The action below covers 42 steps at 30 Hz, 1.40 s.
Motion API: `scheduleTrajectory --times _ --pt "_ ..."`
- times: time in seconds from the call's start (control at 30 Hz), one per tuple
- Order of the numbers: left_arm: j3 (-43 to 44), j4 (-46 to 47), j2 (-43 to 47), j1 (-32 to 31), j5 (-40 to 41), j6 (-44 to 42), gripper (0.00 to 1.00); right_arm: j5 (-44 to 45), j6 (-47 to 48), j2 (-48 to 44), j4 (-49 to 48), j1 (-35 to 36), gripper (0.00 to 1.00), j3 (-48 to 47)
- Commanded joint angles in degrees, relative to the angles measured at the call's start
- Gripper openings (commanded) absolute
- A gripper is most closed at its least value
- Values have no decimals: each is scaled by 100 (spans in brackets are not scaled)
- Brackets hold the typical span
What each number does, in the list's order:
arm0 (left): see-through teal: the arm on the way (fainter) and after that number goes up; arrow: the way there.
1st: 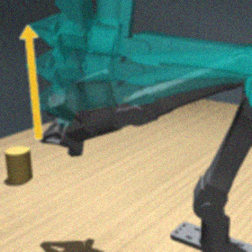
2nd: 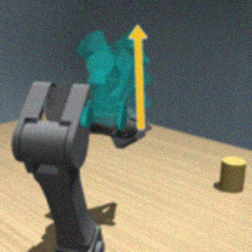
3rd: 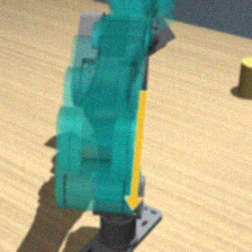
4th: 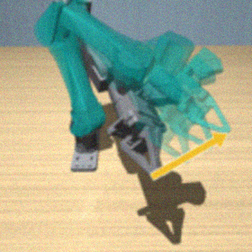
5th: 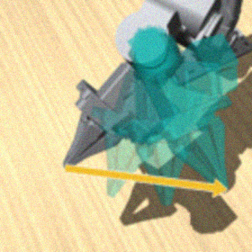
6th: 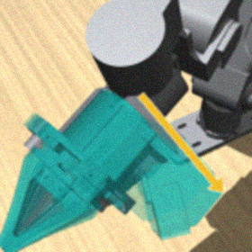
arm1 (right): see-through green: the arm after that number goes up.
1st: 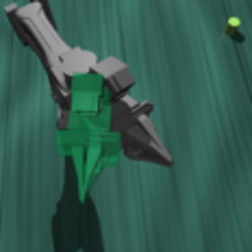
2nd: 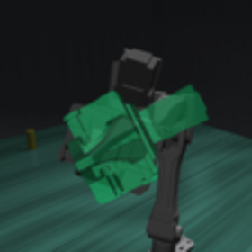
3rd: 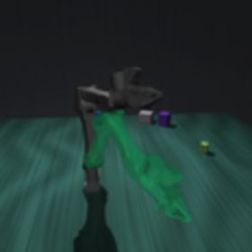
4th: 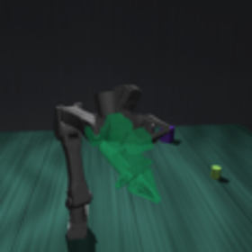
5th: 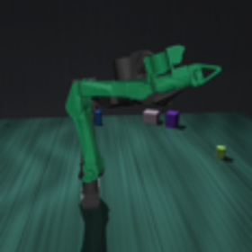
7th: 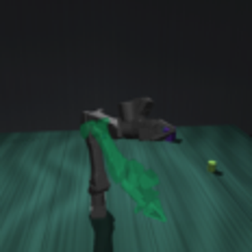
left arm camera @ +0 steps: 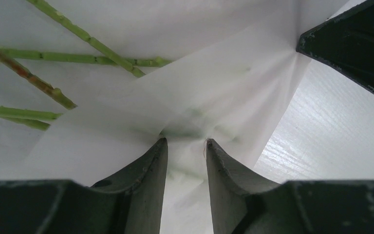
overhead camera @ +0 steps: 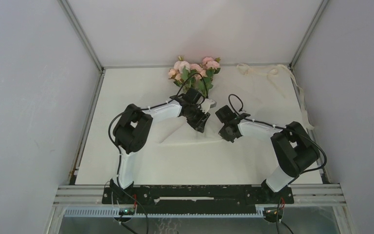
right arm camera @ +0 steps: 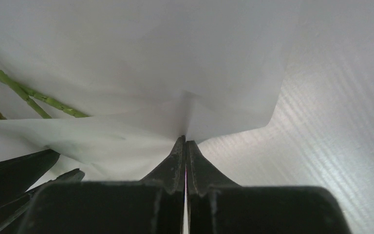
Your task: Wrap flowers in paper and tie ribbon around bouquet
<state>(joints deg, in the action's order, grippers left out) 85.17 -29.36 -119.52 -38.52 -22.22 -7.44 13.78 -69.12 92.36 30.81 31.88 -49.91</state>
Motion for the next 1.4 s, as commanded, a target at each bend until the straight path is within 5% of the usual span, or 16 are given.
scheduleTrajectory --times 0.0,0.23,0.53,0.73,0.87,1.03,1.37 --pt "-61 -1 -170 57 149 66 41 1585 842 43 871 337 0 -316" --pt "-4 40 -293 167 19 140 41 2710 1511 41 1289 1044 0 -960" --pt "108 22 -610 241 -173 347 41 2991 2795 -37 331 1921 0 -1019" --pt "46 73 -569 253 -174 357 41 1978 1431 -485 287 1500 65 -200" --pt "54 80 -584 254 -178 356 41 773 792 -1046 -757 832 79 793" --pt "53 75 -578 253 -199 349 41 26 535 -1051 -1763 101 79 1364" --pt "43 57 -533 258 -175 333 41 650 -16 -1004 -1426 -125 61 1370"
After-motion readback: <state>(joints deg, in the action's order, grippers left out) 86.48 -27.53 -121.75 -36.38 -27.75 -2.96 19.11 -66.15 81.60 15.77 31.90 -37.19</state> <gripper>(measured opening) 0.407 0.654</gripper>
